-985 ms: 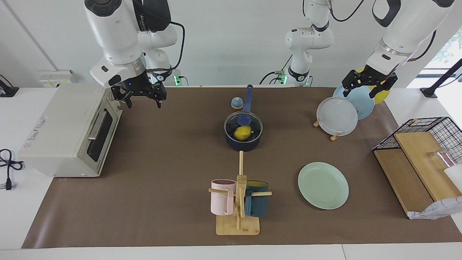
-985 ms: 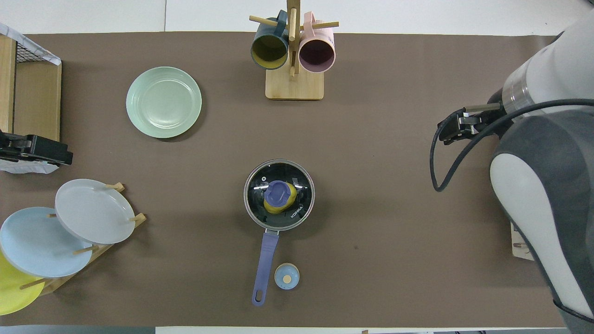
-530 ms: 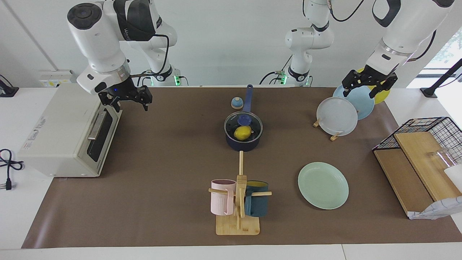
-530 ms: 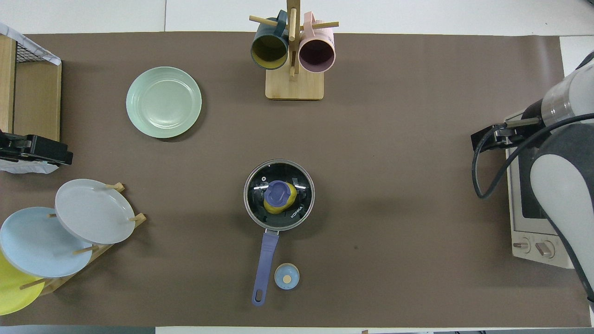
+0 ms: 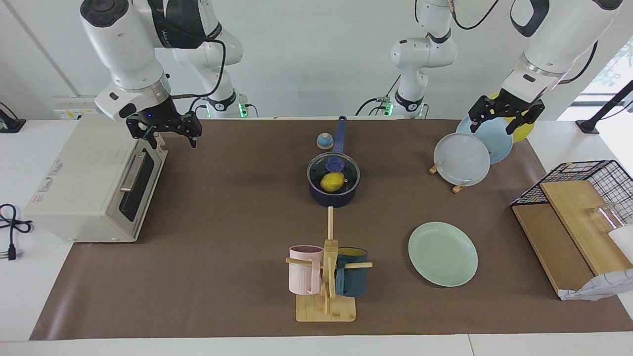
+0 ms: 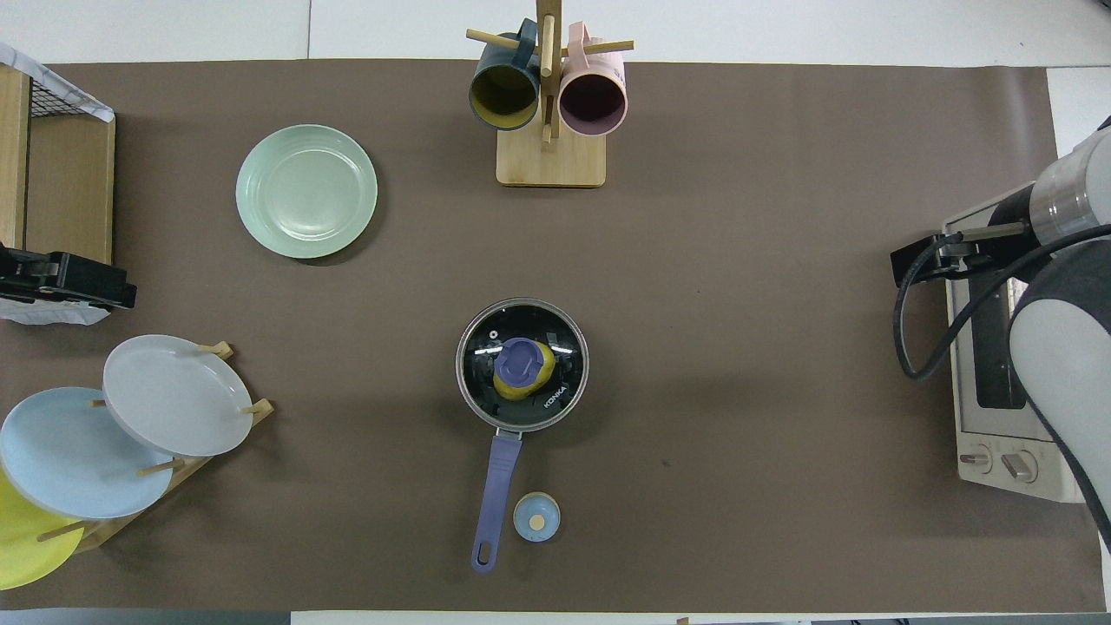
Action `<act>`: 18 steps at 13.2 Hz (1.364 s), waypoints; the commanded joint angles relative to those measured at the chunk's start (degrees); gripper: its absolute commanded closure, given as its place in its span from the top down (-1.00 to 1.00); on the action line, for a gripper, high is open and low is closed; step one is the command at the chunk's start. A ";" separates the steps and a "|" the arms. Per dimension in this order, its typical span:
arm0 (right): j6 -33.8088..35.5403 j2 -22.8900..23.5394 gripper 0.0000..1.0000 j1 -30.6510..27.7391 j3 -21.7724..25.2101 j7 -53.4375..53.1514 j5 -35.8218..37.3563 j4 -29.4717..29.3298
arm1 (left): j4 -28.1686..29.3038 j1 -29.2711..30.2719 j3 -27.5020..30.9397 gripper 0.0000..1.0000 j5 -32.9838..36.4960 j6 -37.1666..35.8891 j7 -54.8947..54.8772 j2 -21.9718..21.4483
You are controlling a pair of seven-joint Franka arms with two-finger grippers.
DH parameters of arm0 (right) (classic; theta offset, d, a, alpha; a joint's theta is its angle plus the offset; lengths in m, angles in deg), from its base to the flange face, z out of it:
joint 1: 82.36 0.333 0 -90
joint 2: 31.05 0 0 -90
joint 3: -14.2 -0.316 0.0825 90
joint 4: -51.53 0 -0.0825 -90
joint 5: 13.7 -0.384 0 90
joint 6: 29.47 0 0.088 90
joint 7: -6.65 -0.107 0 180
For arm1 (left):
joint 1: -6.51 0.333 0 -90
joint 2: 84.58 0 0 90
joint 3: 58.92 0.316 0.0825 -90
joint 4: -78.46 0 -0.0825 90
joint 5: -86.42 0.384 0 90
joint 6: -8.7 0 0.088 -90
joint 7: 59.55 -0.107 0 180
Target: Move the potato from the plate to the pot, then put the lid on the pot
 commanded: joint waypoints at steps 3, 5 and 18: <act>0.86 -0.94 1.00 -2.37 -1.18 0.92 -0.19 0.37 | 1.07 0.68 -0.48 1.00 1.02 -0.28 -0.13 -1.29; 0.77 -0.85 1.00 -3.86 -1.53 1.26 -0.45 0.37 | 1.07 0.68 -0.48 1.00 0.93 -0.28 -0.13 -1.29; 4.02 0.12 1.00 -4.66 -1.19 1.27 -0.27 -3.05 | 1.07 0.68 -0.48 1.00 0.93 -0.28 -0.13 -1.29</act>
